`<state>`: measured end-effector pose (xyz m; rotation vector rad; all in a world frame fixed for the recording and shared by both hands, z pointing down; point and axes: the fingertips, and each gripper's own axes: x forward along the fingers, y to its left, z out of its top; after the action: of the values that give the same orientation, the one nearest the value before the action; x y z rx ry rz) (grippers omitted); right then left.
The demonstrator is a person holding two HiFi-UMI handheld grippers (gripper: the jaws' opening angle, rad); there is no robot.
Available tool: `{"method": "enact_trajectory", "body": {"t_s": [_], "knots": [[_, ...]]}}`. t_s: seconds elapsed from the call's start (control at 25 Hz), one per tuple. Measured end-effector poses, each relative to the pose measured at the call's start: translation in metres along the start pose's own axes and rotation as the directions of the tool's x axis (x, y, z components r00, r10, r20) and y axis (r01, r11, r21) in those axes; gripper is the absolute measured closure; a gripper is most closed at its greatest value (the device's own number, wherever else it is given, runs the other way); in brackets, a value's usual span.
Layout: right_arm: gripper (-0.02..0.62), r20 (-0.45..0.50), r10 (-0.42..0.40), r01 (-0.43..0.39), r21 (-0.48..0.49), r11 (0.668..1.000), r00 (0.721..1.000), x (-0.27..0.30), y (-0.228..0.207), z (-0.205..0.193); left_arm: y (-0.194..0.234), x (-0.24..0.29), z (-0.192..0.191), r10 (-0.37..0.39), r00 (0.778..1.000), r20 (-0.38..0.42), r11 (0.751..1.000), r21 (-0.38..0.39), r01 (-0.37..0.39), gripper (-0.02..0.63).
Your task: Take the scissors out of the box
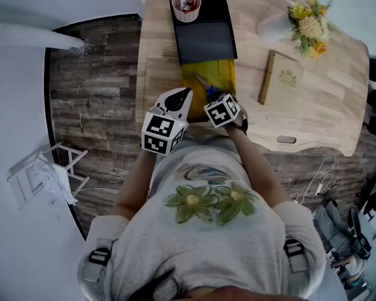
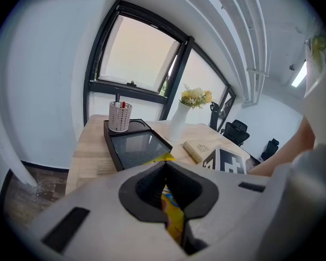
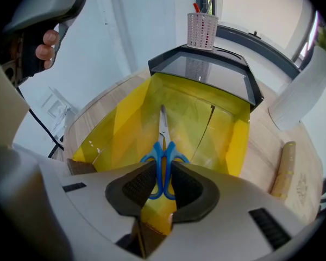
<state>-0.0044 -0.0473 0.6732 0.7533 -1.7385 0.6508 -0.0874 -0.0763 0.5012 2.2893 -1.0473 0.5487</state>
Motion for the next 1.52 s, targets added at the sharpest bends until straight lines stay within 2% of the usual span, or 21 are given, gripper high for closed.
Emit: {"method": "enact_trajectory", "body": {"t_s": [0.76,1.52], "knots": [[0.509,0.143,0.033,-0.036,0.014,0.999,0.989,-0.044,0.0,0.012,-0.007,-0.012,0.006,0.046,0.998,0.034,0.999,0.028,-0.047,0.6],[0.509,0.319,0.084,-0.083,-0.018,0.996,0.944,-0.103,0.006,0.024,-0.018,-0.02,0.005,0.066,0.997,0.047,0.997,0.038,-0.068,0.6]]}}
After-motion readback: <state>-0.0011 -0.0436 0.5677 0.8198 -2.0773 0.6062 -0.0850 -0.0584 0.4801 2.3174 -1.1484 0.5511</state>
